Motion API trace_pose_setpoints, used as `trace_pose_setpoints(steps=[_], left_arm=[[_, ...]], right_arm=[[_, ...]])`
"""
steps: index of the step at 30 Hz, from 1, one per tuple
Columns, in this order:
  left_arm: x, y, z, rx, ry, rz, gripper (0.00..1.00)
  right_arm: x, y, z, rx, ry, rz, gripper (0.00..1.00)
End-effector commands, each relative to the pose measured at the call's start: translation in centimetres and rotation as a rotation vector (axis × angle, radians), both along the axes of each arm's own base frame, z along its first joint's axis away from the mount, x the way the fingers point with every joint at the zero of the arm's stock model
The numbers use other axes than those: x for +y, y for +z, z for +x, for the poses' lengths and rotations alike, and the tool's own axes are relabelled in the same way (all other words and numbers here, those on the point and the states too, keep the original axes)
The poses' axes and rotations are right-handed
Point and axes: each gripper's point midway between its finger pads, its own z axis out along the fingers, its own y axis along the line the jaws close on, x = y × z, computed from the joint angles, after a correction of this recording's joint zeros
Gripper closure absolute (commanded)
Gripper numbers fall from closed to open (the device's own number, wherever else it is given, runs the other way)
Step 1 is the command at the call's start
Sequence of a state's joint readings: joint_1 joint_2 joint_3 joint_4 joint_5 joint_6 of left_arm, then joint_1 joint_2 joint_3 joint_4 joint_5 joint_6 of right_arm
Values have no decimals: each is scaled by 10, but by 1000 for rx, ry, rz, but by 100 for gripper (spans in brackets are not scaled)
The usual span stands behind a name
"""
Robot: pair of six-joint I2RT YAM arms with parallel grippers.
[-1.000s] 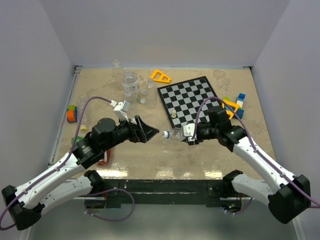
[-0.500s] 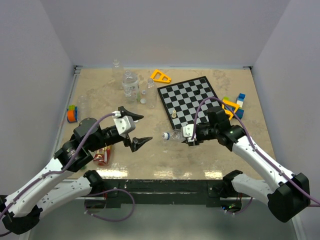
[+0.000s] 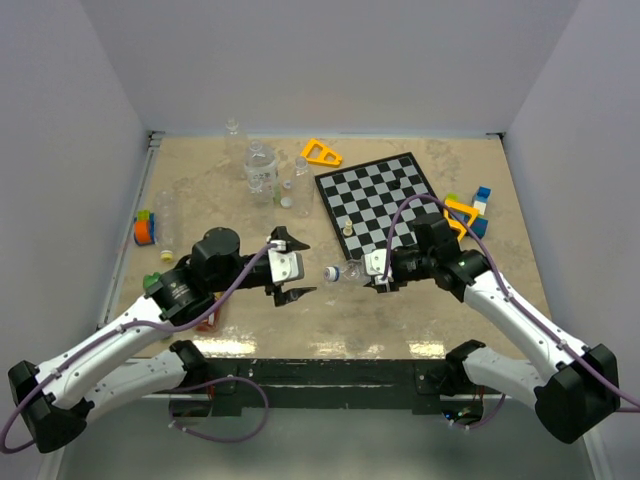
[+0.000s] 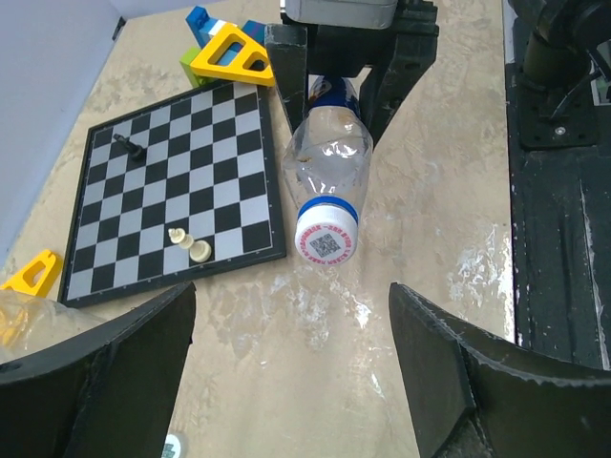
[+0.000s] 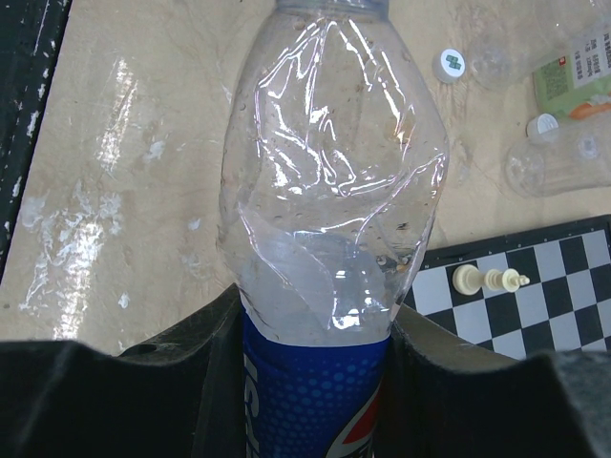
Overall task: Unscrew the bottle caps
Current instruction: Unscrew the bottle cap from the plastic bottle.
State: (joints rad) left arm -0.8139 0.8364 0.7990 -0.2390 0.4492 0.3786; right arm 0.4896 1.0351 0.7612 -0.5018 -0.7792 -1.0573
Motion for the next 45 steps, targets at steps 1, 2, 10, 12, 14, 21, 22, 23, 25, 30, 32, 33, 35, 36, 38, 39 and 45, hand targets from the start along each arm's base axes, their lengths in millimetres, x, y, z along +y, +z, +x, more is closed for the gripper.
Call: trace_pose_setpoints(steps=[1,2,10,12,14,21,22,23,25,30,32,33,35,36,38,39,45], left_arm=[[-11,17,0,-99,-68,-58,15],[-13,14,0,-100,-79,-54,16],[-31,-2,3,-68,-140,-17,29],[-34,-2,4,-66,-143,-21,30],[-36,-1,4,-63,-148,-27,32],[-42,-2,1,-48,-174,-48,36],[-42,-2,0,-46,-178,-50,37],[-43,-2,0,-42,-182,-50,38],[-45,-5,-1,-31,-189,-46,42],[-49,-12,-3,1,-206,-38,50],[-49,-13,-4,4,-208,-33,53],[-50,-14,-3,7,-208,-32,55],[-50,-14,-4,14,-210,-30,63],[-51,-12,-4,13,-211,-32,69],[-51,-13,-4,39,-208,-31,90],[-52,-11,-3,52,-194,-37,100],[-50,2,-7,327,-58,-138,100]], right_arm=[[4,6,-1,-10,27,22,84],[4,6,-1,-13,28,22,84],[3,5,-1,-10,29,20,84],[4,5,-2,-10,30,21,84],[4,5,-2,-8,30,21,84],[4,4,-1,-7,30,20,84],[3,4,-1,-6,28,19,84],[4,5,-2,-7,31,21,84],[4,4,-1,-2,29,19,84],[4,4,-2,-4,30,18,84],[4,3,-2,-3,30,18,84],[4,3,-1,-2,30,17,84],[3,3,-1,-3,28,18,84],[4,3,-2,-2,30,17,84],[4,3,-2,-2,29,18,84],[4,4,-2,-3,30,18,84],[4,5,-1,-9,24,20,84]])
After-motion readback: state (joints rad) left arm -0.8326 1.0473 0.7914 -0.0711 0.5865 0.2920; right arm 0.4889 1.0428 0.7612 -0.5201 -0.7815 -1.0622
